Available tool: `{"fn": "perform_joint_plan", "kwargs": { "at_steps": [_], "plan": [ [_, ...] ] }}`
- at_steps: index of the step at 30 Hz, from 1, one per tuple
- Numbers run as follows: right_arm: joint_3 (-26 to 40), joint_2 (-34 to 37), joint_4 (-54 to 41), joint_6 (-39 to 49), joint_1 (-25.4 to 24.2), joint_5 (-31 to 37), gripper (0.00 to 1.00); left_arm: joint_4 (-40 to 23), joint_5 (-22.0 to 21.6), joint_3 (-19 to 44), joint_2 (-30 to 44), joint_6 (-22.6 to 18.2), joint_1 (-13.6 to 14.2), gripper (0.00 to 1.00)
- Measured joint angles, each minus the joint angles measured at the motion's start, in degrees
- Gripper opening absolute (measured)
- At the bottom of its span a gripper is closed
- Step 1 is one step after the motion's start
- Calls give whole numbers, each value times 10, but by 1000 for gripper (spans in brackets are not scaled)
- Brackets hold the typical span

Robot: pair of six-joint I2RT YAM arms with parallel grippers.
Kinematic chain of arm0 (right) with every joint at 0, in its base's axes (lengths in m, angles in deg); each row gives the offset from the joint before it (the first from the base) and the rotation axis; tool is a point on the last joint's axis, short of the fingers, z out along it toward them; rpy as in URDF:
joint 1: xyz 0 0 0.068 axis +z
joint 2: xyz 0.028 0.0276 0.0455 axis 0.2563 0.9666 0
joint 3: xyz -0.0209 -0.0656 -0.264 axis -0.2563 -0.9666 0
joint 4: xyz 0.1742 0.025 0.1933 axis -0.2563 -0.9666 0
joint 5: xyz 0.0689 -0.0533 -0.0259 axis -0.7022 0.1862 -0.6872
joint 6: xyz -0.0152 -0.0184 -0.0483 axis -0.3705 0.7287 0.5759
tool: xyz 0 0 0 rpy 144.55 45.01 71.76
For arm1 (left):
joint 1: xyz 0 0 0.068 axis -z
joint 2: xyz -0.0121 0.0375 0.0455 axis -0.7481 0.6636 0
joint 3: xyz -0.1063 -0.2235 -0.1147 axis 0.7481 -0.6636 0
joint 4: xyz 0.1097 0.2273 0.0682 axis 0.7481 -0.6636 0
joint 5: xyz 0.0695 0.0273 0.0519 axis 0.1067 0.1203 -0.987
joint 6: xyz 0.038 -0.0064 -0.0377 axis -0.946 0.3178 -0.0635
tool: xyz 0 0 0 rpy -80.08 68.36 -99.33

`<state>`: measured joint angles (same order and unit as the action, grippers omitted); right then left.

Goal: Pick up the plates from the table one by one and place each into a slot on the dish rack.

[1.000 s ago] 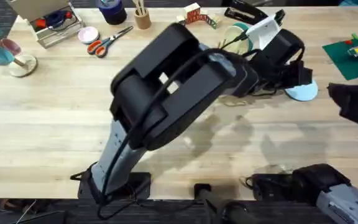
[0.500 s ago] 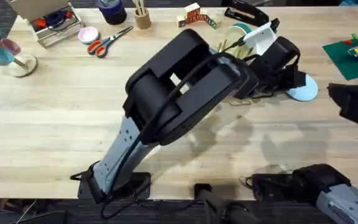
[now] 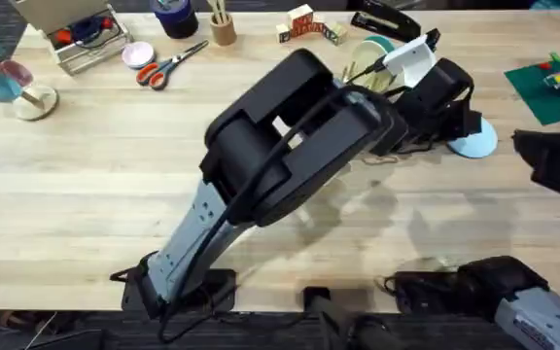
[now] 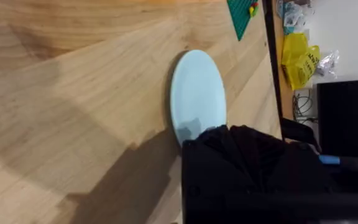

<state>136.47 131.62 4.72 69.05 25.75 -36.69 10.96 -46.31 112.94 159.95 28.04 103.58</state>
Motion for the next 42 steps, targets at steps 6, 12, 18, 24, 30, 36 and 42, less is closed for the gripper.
{"fn": "perform_joint_plan", "kwargs": {
  "at_steps": [6,12,18,24,30,36,42],
  "plan": [
    [0,0,0,0,0,0,995,-7,-7,1,8,2,1,38],
    [0,0,0,0,0,0,995,-26,-14,1,8,4,1,38],
    [0,0,0,0,0,0,993,-27,-20,1,9,10,1,39],
    [0,0,0,0,0,0,995,-15,-24,9,23,20,1,38],
    [0,0,0,0,0,0,995,-20,-27,10,24,24,1,38],
    [0,0,0,0,0,0,995,-61,-36,26,24,39,1,38],
    [0,0,0,0,0,0,994,-61,-40,26,24,47,1,39]
  ]
}}
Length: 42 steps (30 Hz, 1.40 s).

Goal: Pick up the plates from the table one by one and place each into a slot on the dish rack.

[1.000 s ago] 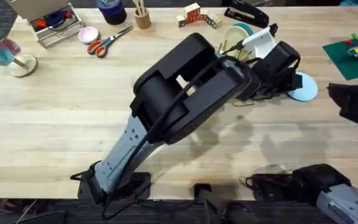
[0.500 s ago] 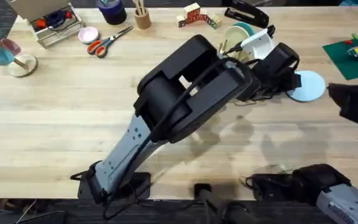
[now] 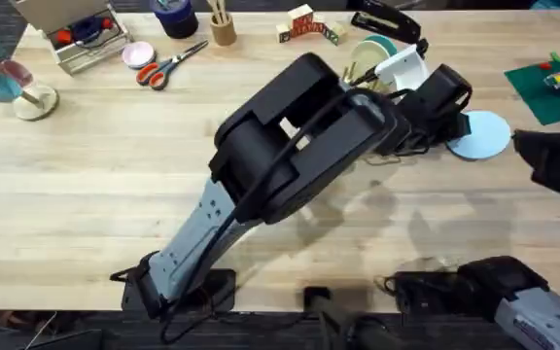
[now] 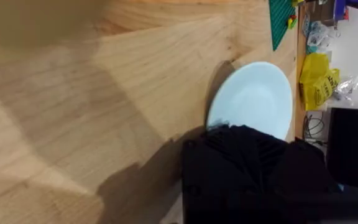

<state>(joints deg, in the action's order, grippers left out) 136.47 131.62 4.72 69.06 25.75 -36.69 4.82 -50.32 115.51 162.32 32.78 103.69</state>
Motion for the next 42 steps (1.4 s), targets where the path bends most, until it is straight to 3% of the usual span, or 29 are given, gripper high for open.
{"fn": "perform_joint_plan", "kwargs": {
  "at_steps": [5,30,42],
  "plan": [
    [0,0,0,-4,0,8,995,0,-2,0,0,2,1,39],
    [0,-6,-48,-216,0,279,995,0,-4,0,0,2,1,39],
    [-6,-33,-93,-274,0,324,992,0,-4,0,0,2,1,39]
  ]
}}
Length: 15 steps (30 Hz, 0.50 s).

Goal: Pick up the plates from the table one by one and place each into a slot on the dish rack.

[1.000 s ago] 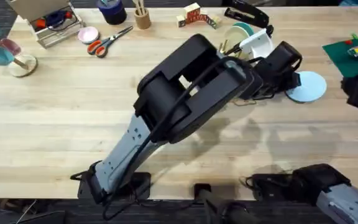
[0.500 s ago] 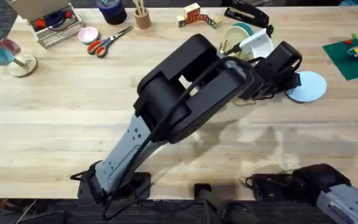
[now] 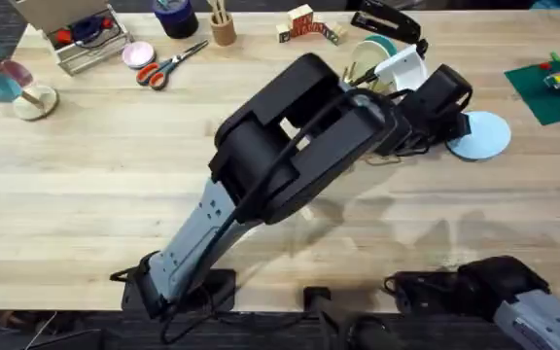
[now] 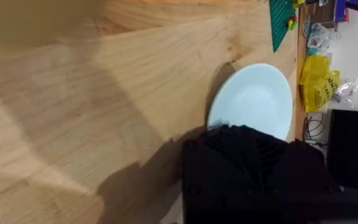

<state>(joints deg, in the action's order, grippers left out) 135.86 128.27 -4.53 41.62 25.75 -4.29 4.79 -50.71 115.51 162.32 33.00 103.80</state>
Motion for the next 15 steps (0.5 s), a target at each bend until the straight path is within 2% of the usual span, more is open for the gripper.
{"fn": "perform_joint_plan", "kwargs": {
  "at_steps": [15],
  "plan": [
    [-2,0,3,-14,0,26,993,-2,0,1,0,0,0,38]
  ]
}}
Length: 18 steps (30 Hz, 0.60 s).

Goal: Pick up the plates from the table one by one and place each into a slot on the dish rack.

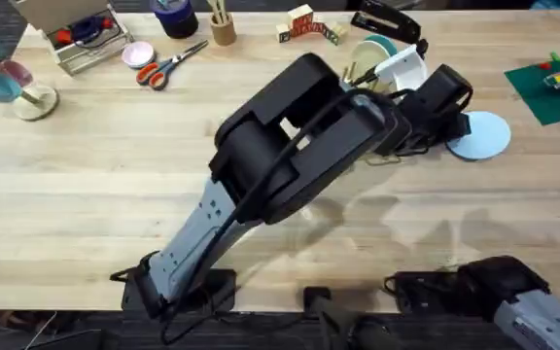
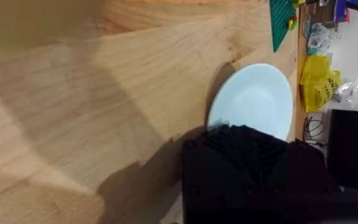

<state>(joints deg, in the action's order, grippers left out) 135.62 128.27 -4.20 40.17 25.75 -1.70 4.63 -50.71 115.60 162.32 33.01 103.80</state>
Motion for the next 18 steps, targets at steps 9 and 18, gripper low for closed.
{"fn": "perform_joint_plan", "kwargs": {
  "at_steps": [9,18],
  "plan": [
    [-47,15,40,-16,-2,45,992,-10,0,3,0,0,0,39],
    [-80,18,59,-15,-4,68,992,-12,0,5,0,-1,0,40]
  ]
}}
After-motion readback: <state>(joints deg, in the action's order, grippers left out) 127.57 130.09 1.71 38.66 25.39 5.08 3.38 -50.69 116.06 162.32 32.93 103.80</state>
